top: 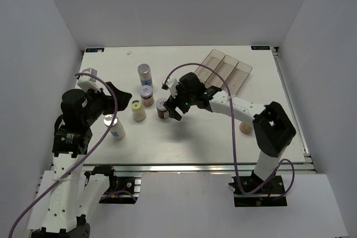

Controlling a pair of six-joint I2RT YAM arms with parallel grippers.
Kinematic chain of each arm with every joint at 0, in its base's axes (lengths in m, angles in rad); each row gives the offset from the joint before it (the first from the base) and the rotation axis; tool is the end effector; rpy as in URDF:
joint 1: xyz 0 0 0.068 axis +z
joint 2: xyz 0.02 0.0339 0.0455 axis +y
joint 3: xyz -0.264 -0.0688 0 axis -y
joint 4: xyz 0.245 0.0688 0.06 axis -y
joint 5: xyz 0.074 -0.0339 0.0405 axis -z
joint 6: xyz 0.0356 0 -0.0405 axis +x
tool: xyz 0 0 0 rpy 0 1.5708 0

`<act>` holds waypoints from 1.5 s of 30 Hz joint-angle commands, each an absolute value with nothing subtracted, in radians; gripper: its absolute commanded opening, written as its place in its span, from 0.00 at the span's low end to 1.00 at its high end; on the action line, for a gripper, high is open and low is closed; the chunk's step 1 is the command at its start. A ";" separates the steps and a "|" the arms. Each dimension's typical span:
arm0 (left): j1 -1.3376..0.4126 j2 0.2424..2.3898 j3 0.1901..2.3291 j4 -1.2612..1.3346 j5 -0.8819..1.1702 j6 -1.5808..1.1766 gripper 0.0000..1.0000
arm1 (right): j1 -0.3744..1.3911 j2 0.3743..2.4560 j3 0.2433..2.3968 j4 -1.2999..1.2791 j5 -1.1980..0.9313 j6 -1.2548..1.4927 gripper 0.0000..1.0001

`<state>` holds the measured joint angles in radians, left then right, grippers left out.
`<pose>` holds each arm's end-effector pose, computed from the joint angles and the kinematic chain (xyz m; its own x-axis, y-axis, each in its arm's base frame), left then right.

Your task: Organize the condiment bottles

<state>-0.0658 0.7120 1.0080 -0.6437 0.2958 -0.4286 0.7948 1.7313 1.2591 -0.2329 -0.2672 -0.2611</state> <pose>0.1376 -0.0195 0.3780 -0.4490 -0.3688 -0.8138 0.1646 0.8611 -0.4811 0.2666 0.2851 0.2459 -0.2245 -0.5842 -0.7799 -0.9183 0.3946 -0.0313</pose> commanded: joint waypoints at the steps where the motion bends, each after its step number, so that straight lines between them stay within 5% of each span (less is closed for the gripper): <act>1: -0.064 0.703 1.006 -0.660 0.287 -0.459 0.86 | 0.831 1.788 1.363 -0.205 -0.111 -0.166 0.89; 22: -0.066 0.778 0.994 -0.604 0.334 -0.489 0.87 | 0.856 2.040 1.568 -0.144 -0.083 -0.113 0.88; 29: -0.066 0.778 0.979 -0.581 0.334 -0.499 0.87 | 0.856 2.000 1.522 -0.101 -0.087 -0.129 0.55; 33: -0.064 0.793 0.976 -0.561 0.344 -0.503 0.87 | 0.850 1.948 1.506 -0.095 -0.081 -0.144 0.03; 45: -0.066 0.839 0.963 -0.502 0.382 -0.506 0.87 | 0.621 1.790 1.592 -0.196 -0.209 -0.143 0.00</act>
